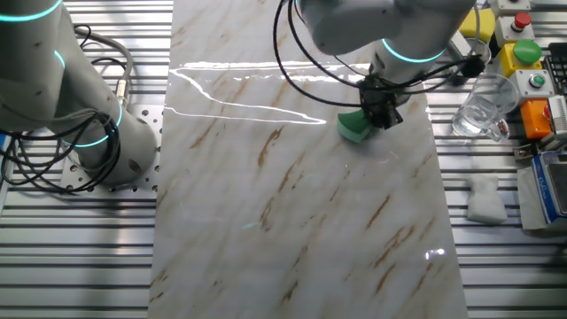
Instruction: Clean the tabletop with a sponge
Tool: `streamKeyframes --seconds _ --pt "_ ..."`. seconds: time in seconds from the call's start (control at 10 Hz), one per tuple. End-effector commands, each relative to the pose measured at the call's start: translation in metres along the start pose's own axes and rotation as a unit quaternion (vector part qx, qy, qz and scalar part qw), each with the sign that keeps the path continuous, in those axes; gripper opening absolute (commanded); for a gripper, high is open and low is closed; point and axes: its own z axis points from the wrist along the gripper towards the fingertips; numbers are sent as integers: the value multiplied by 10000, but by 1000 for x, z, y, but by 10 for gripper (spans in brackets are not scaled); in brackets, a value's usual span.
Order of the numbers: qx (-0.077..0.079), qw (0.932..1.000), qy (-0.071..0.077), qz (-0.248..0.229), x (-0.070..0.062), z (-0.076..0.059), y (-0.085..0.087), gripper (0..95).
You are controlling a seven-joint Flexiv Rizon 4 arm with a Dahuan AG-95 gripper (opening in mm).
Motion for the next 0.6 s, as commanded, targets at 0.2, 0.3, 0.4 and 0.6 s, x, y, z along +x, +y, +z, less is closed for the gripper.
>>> streamKeyframes --seconds 0.2,0.3,0.4,0.6 --pt "-256 9994 -43 -217 0 -3 2 0" --pt "-244 9995 -57 -206 0 -3 1 0" --pt "-251 9995 -72 -149 1 -4 1 0" --pt "-243 9996 -95 66 1 -4 1 0"
